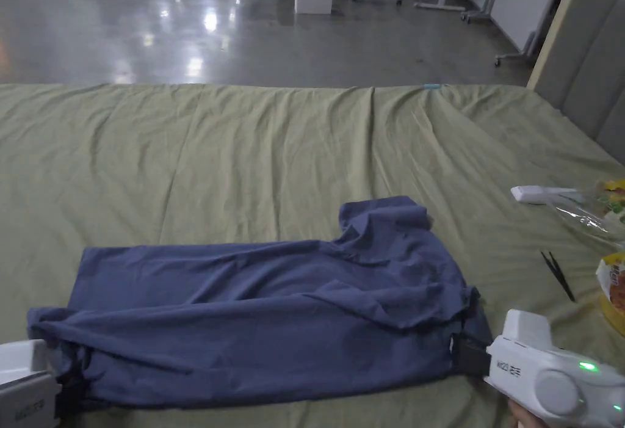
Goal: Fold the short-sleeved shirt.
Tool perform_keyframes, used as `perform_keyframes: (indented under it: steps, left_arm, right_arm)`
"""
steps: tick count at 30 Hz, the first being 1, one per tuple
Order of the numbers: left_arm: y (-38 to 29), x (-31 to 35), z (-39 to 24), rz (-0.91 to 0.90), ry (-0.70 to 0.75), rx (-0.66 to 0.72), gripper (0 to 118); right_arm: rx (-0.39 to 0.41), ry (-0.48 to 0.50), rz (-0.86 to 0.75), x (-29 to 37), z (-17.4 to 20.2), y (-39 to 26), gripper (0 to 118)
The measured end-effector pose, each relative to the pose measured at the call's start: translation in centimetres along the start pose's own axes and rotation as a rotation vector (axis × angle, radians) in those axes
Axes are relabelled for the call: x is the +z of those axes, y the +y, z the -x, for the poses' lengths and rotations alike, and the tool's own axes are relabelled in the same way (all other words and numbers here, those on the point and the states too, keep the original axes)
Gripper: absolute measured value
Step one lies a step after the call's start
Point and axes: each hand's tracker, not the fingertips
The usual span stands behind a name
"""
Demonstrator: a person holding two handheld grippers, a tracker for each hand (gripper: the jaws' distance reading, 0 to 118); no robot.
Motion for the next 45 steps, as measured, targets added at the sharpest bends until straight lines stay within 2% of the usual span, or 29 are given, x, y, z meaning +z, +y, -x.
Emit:
perform_keyframes:
  steps: [1, 2, 3, 4, 5, 6, 7, 8, 10, 12, 13, 17, 24, 26, 27, 28, 30, 31, 34, 36, 39, 43, 45]
  left_arm:
    - [0.0, 0.1, 0.0, 0.004, -0.009, 0.012, 9]
    - [0.0, 0.2, -0.1, 0.003, -0.009, 0.012, 9]
    - [0.0, 0.3, -0.2, 0.004, -0.008, 0.007, 9]
    - [0.0, 0.3, -0.4, 0.004, -0.006, 0.002, 9]
    - [0.0, -0.2, 0.4, 0.003, -0.002, -0.003, 9]
    - [0.3, -0.1, 0.4, 0.011, -0.001, -0.018, 8]
    - [0.5, 0.2, 0.5, 0.017, -0.005, -0.030, 7]
    - [0.7, 0.8, 0.7, 0.015, -0.013, -0.027, 7]
    - [0.2, 4.4, 1.3, -0.152, -0.086, -0.007, 7]
    - [-0.4, 7.2, 1.7, -0.174, -0.035, -0.008, 7]
    - [-0.7, 8.4, 2.0, -0.170, -0.064, 0.010, 7]
    - [-4.0, 12.2, 2.7, -0.164, -0.080, 0.019, 7]
    - [-13.5, 17.3, 3.3, -0.028, -0.089, 0.020, 7]
    - [-14.8, 17.4, 3.6, -0.021, -0.083, 0.058, 7]
    - [-15.1, 17.2, 3.9, -0.018, -0.087, 0.085, 11]
    - [-15.5, 16.7, 4.1, -0.034, -0.096, 0.119, 28]
    - [-15.5, 16.4, 4.3, -0.002, -0.049, 0.145, 70]
    - [-15.5, 16.5, 4.5, -0.003, -0.015, 0.141, 84]
    - [-15.4, 19.0, 4.5, -0.125, -0.032, 0.125, 84]
    - [-14.8, 21.8, 3.4, -0.265, 0.012, 0.018, 84]
    - [-13.6, 26.9, 1.5, -0.523, 0.047, -0.112, 84]
    - [-12.6, 32.6, -1.1, -0.740, -0.022, -0.073, 83]
    - [-12.4, 34.2, -1.8, -0.809, -0.072, -0.079, 74]
  right_arm:
    - [0.010, 0.006, 0.035, -0.9, 0.4, -0.3, 75]
    - [-0.014, 0.036, 0.004, -0.5, 0.8, -0.6, 67]
    - [0.003, -0.014, -0.045, 0.7, 1.3, -0.6, 52]
    - [0.024, 0.003, -0.035, 1.2, 1.8, -0.6, 14]
    - [0.082, -0.004, -0.055, 1.7, 2.1, -0.6, 6]
    - [0.113, 0.008, -0.070, 1.8, 2.6, -0.6, 6]
    - [0.170, -0.049, -0.076, 2.2, 3.1, -0.3, 6]
    - [0.202, -0.039, -0.052, 2.2, 3.0, -0.3, 6]
    - [0.161, -0.045, -0.082, 3.7, 2.2, -0.4, 6]
    - [0.068, -0.090, -0.164, 6.1, 2.0, -0.5, 6]
    - [0.050, -0.070, -0.162, 7.0, 1.7, -0.8, 6]
    - [0.057, -0.074, -0.158, 10.7, 0.9, -3.5, 6]
    - [0.034, -0.058, -0.072, 17.4, -2.0, -10.9, 6]
    - [0.071, -0.052, -0.049, 18.0, -1.9, -12.4, 6]
    - [0.097, -0.041, -0.045, 18.0, -1.8, -12.8, 6]
    - [0.113, -0.039, -0.042, 17.8, -1.7, -13.2, 15]
    - [0.134, -0.050, 0.008, 17.3, -1.6, -13.4, 55]
    - [0.119, -0.052, 0.008, 17.1, -2.1, -13.6, 68]
    - [0.033, 0.002, -0.037, 18.3, -3.5, -13.4, 67]
    - [0.019, 0.016, -0.143, 20.3, -4.3, -12.7, 67]
    - [0.065, 0.069, -0.401, 24.4, -4.2, -11.7, 67]
    - [0.086, 0.200, -0.562, 29.0, -2.8, -10.0, 67]
    - [0.119, 0.249, -0.601, 30.6, -1.8, -9.6, 67]
